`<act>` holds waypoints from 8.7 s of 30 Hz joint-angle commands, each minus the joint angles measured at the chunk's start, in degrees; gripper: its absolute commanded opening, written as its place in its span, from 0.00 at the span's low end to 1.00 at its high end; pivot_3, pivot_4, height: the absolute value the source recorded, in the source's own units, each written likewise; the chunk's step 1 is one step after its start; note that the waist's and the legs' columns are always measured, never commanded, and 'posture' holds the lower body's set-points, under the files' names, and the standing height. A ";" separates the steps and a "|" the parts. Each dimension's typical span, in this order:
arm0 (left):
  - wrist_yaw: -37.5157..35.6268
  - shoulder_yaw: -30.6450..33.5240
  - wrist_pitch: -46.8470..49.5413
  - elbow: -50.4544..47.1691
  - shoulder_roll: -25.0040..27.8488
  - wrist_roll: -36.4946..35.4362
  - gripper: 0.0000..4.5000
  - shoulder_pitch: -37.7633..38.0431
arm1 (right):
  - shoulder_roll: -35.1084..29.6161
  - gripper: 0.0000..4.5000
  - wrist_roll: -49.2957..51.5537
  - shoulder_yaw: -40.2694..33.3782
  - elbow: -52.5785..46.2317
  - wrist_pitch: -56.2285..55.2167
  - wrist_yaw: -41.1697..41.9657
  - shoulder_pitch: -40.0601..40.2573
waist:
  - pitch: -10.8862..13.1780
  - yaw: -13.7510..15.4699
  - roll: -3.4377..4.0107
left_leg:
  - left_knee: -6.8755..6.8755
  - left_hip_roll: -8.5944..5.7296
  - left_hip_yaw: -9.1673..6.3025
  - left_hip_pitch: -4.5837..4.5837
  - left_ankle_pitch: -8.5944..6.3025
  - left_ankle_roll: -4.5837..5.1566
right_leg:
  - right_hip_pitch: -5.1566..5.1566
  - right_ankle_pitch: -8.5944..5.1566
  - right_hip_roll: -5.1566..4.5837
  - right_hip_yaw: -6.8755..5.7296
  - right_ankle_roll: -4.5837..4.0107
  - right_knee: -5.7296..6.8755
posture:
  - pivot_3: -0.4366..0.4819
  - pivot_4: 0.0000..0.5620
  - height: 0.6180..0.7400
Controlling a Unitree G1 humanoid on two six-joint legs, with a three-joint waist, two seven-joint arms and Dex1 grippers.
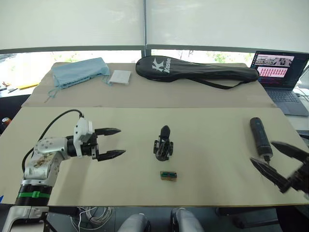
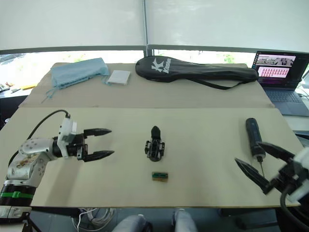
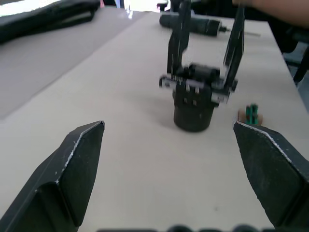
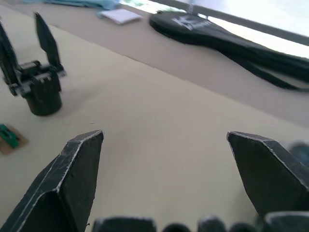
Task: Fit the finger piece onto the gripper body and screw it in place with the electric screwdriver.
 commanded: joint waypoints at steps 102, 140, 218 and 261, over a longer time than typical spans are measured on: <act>-1.84 -1.32 0.92 -18.57 -1.42 -5.27 1.00 5.47 | -41.14 0.99 2.66 68.47 9.16 71.72 -2.68 -70.20 | 0.28 -1.48 0.30 | 0.21 0.05 0.12 -0.71 0.06 -0.06 | -0.49 0.06 -0.05 -0.07 -0.03 -0.14 | 0.48 0.27 1.00; 1.59 -3.74 0.60 -24.96 -2.14 -5.01 1.00 10.35 | -32.43 0.73 -12.55 94.37 22.46 62.92 0.34 -82.23 | 0.22 -1.50 0.20 | 0.26 0.04 0.13 -0.84 0.05 -0.05 | -0.62 0.07 -0.05 -0.10 -0.04 -0.11 | 0.48 0.27 1.00; 7.63 -24.94 -14.38 -3.93 -15.40 18.96 1.00 13.09 | 1.08 0.42 -2.52 52.20 5.38 -14.73 16.55 -39.20 | 0.19 -0.97 0.21 | 0.11 0.02 0.17 0.01 0.03 -0.02 | -0.05 0.06 -0.01 0.02 -0.06 0.02 | 0.48 0.27 1.00; 9.81 -25.53 -13.54 -3.69 -16.55 20.37 1.00 13.11 | 0.16 0.42 -3.89 52.98 6.99 -16.98 15.59 -38.52 | 0.19 -0.51 0.21 | 0.11 0.02 0.17 0.02 0.01 0.02 | -0.01 0.06 -0.03 0.02 -0.04 -0.02 | 0.48 0.27 1.00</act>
